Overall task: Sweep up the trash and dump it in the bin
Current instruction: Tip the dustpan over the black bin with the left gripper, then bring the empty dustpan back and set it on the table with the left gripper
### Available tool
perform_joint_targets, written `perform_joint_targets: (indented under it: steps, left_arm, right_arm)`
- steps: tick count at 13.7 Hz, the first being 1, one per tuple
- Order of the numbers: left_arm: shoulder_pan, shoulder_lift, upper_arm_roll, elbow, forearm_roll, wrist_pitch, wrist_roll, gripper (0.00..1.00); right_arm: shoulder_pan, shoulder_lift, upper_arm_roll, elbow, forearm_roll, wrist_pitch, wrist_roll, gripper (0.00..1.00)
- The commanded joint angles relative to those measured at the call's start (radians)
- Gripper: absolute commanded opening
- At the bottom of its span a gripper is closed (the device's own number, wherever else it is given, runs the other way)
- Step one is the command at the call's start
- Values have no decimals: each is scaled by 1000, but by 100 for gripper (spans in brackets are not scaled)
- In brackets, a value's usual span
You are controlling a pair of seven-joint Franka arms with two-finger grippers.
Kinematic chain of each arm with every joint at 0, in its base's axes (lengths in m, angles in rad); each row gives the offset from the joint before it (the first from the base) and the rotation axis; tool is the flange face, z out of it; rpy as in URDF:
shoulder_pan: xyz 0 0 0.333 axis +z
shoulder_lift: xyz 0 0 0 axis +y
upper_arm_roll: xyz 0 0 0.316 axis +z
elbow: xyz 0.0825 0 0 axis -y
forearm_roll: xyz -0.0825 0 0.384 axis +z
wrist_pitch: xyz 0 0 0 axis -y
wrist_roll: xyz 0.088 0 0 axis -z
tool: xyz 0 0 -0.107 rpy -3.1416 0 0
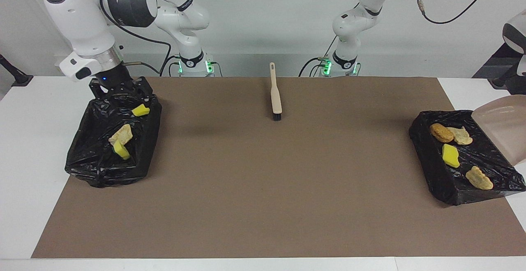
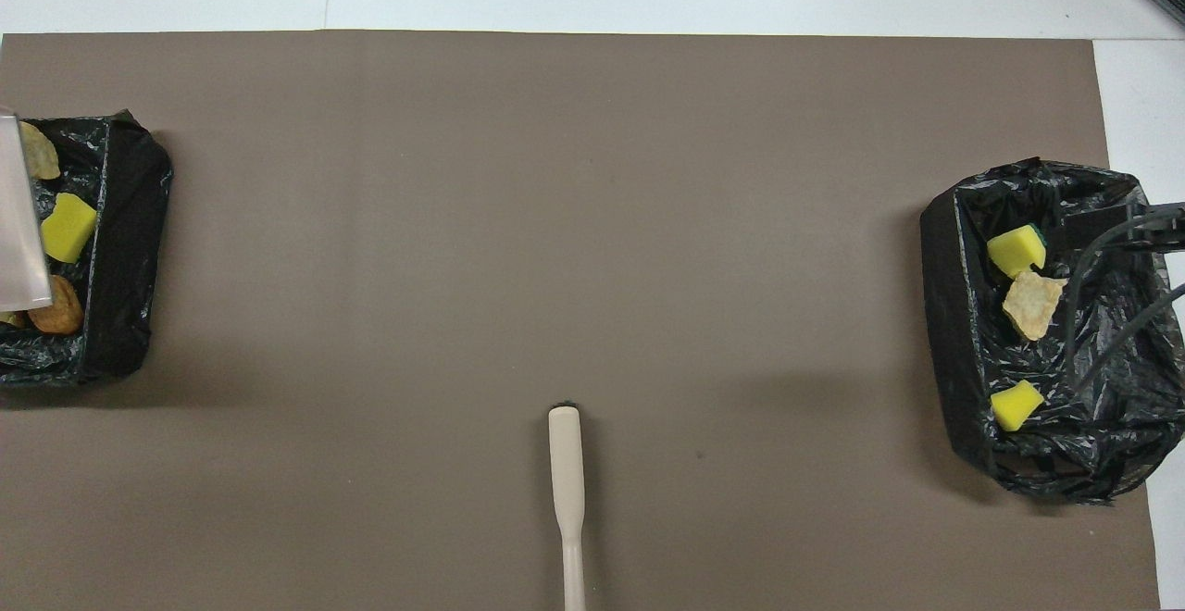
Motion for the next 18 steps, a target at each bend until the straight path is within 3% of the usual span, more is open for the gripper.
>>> perform_joint_targets:
  steps: [1,10,14,18]
  left_arm:
    - [-112,-42,6,-78,-98,-52,-255,0]
    - [-573,-38,6,-267,-328,-64,-1239,0]
    - [-716,-4,6,-284,-486,36,-1776,0]
    - [-860,43,6,-281,-512,140,-2052,0]
  right_arm:
    - [5,-3,17,-11,-2,-6,33,100]
    - [53,-18,25,-16,-47,-78,24,100]
    - [53,-18,22,-14,-46,-77,26,100]
    - [53,-17,22,-14,-46,-77,26,100]
